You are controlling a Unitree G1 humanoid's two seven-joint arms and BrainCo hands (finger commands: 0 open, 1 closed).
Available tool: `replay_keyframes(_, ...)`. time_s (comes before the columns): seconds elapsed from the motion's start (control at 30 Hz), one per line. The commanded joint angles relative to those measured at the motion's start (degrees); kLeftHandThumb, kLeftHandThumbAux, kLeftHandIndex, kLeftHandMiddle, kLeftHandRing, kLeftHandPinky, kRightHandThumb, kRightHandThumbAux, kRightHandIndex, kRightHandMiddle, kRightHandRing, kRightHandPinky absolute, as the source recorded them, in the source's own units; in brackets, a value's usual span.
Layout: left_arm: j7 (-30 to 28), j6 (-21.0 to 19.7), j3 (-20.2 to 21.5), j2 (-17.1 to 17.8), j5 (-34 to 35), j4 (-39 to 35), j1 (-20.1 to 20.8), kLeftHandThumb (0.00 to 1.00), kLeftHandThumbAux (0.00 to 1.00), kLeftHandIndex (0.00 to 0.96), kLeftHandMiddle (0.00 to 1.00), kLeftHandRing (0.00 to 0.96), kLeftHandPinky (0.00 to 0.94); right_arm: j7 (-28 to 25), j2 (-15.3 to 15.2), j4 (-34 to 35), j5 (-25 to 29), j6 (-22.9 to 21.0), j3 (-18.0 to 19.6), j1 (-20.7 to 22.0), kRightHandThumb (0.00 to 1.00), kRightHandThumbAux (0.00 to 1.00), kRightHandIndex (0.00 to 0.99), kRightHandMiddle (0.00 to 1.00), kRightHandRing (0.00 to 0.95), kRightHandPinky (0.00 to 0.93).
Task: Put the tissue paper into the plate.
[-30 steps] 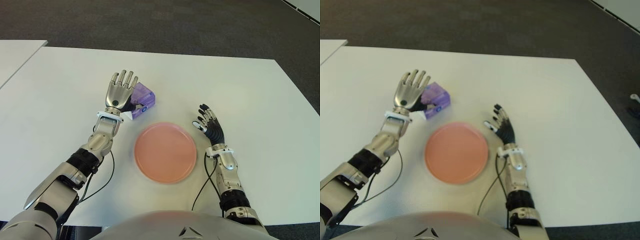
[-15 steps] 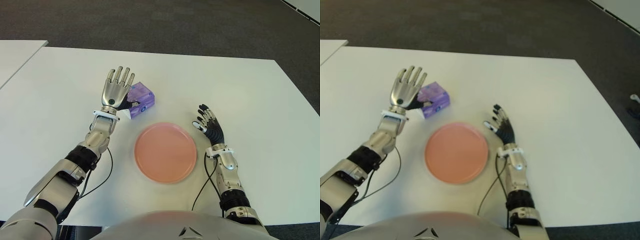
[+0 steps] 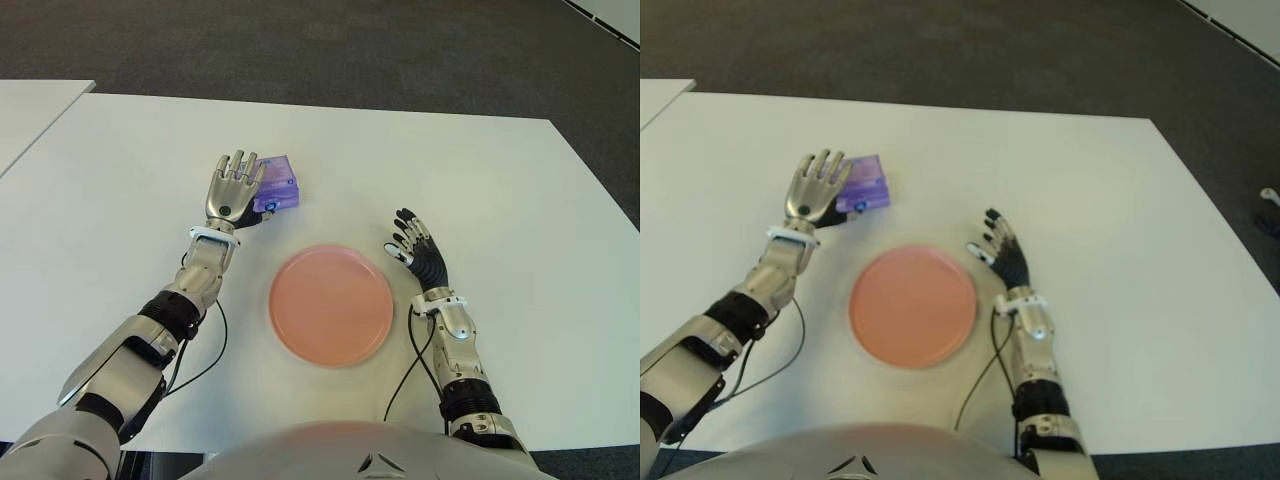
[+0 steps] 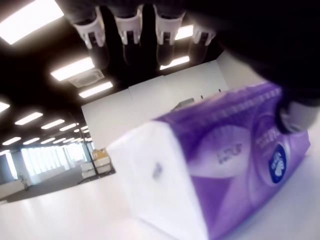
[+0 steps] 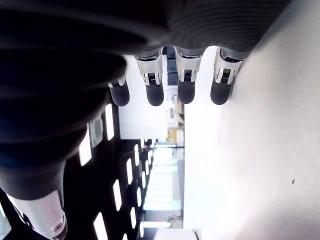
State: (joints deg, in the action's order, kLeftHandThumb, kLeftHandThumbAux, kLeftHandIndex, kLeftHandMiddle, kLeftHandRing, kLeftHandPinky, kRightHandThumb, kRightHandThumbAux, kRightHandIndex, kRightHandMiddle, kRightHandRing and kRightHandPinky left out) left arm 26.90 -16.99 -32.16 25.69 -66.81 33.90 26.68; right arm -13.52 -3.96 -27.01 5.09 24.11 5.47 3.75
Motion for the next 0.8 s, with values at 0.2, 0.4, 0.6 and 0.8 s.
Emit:
replay_keyframes(0.2,-5.8,1.6,-0.4,0.0,2.9,-2.0,-1.7,0.016,0.353,0.0,0.0,0.0,0.0,-0.6,0.1,-4.8,0.9,-3.1,0.3,-4.4,0.0,0.701,0.0,0.0,0.0,0.0)
replay_keyframes(0.4,-8.3,2.5,-0.3,0.3,4.3,-3.8,-2.4,0.012,0.333,0.0,0.0,0.0,0.0,-1.3,-0.3,-5.6,0.8,-1.3,0.3,-4.3,0.0,0.705,0.0,0.0,0.0,0.0)
replay_keyframes(0.6,-10.5,2.8,-0.3,0.5,4.8,-5.4,-2.9,0.011,0.325,0.0,0.0,0.0,0.0,-2.2,-0.8,-7.3,0.8,0.9,0.4,-3.8,0.0,0.711,0.0,0.0,0.0,0.0)
replay_keyframes(0.8,-12.1,3.1,-0.3,0.8,5.1,-6.6,-3.3,0.01,0.325,0.0,0.0,0.0,0.0,-2.8,-1.0,-8.9,1.0,2.4,0.5,-3.2,0.0,0.717,0.0,0.0,0.0,0.0)
